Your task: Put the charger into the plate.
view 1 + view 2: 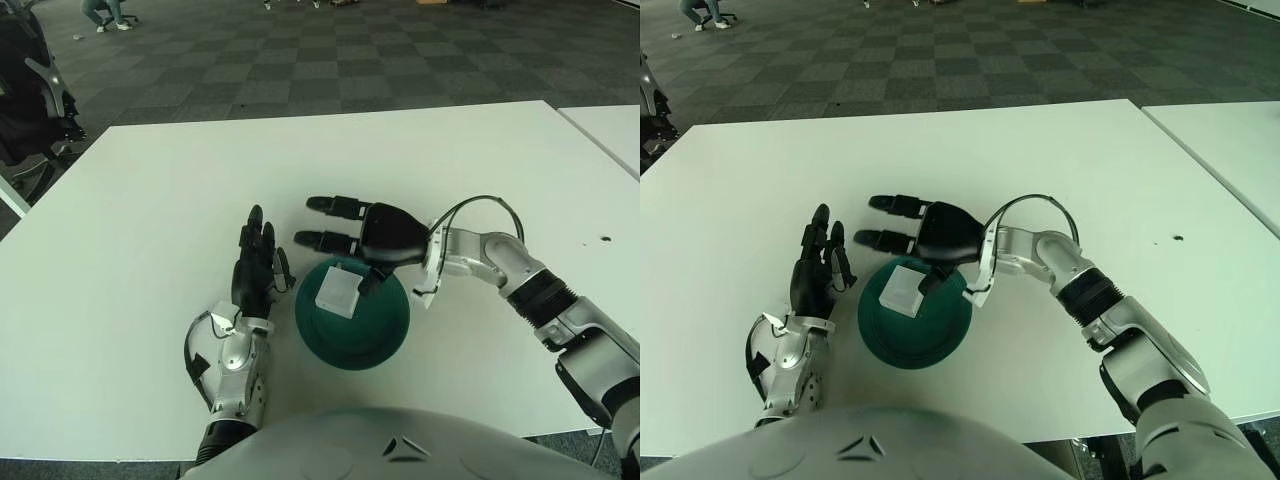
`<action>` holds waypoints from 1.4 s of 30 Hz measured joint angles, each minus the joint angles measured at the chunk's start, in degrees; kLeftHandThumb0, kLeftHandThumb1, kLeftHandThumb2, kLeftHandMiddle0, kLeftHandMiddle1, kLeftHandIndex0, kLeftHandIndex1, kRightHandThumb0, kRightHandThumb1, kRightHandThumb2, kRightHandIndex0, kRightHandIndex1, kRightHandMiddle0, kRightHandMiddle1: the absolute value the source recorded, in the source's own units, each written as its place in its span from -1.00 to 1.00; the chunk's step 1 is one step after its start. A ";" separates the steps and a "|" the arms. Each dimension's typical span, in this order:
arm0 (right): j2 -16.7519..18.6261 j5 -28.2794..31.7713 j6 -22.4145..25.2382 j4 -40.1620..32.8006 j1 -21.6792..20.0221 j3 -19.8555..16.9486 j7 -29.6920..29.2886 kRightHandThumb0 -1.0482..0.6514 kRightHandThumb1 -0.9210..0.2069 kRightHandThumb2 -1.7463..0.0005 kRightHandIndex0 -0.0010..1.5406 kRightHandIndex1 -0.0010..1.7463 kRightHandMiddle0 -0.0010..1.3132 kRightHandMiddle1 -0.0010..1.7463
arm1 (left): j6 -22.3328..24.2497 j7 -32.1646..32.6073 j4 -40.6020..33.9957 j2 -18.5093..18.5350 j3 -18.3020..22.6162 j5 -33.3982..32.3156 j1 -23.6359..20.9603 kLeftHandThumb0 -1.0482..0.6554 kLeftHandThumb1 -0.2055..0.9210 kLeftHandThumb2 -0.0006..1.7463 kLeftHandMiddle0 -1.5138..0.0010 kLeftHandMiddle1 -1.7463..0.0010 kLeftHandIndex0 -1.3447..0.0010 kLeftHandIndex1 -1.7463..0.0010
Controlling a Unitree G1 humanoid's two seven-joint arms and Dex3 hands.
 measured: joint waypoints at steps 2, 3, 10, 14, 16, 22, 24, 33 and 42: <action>0.79 4.75 0.07 2.50 1.02 -1.26 0.92 -1.00 -1.00 0.00 -1.00 -1.00 -1.00 -1.00 | 0.13 0.00 -0.41 0.07 0.06 0.08 0.23 -0.82 1.00 0.09 0.87 0.98 0.99 0.58; 1.02 6.91 0.29 2.98 1.73 -1.89 1.64 -1.00 -1.00 -0.01 -1.00 -1.00 -1.00 -1.00 | 0.12 0.00 -0.54 0.09 0.07 0.13 0.24 -0.82 1.00 0.10 0.85 0.98 1.00 0.53; 4.26 22.75 0.32 6.15 7.83 -5.06 6.86 -1.00 -1.00 -0.08 -1.00 -1.00 -1.00 -1.00 | 0.12 0.00 -0.82 0.12 0.17 0.14 0.40 -0.81 1.00 0.12 0.79 0.97 1.00 0.40; 6.63 31.32 -1.07 9.39 11.39 -6.72 10.35 -1.00 -1.00 -0.11 -1.00 -1.00 -1.00 -1.00 | 0.12 0.00 -0.88 0.15 0.33 -0.03 0.43 -0.81 1.00 0.12 0.77 0.96 1.00 0.39; 7.95 35.60 -1.82 11.14 12.93 -7.76 12.04 -1.00 -1.00 -0.11 -1.00 -1.00 -1.00 -1.00 | 0.12 -0.02 -0.88 0.16 0.46 -0.05 0.48 -0.82 1.00 0.13 0.77 0.96 1.00 0.40; 12.38 47.06 -5.03 16.39 16.37 -13.26 16.20 -1.00 -1.00 -0.19 -1.00 -1.00 -1.00 -1.00 | -0.08 -0.28 -0.61 0.18 1.27 -0.07 0.91 -0.83 1.00 0.14 0.76 0.97 1.00 0.45; 13.57 51.05 -7.29 18.62 17.12 -16.81 16.70 -1.00 -1.00 -0.24 -1.00 -1.00 -1.00 -1.00 | -0.35 -0.95 -0.66 0.35 1.61 -0.12 1.14 -0.83 1.00 0.14 0.75 0.97 1.00 0.47; 17.08 61.77 -9.11 27.18 14.68 -27.61 22.40 -1.00 -1.00 -0.36 -1.00 -1.00 -1.00 -1.00 | -0.37 -4.18 -0.69 0.88 3.90 -1.32 1.72 -0.81 1.00 0.15 0.76 0.98 1.00 0.55; 20.44 63.83 -0.78 26.66 14.75 -31.88 24.83 -1.00 -1.00 -0.27 -0.98 -1.00 -0.96 -0.89 | 0.41 -4.83 -0.85 1.16 5.42 -0.85 1.79 -0.80 1.00 0.19 0.77 0.99 1.00 0.58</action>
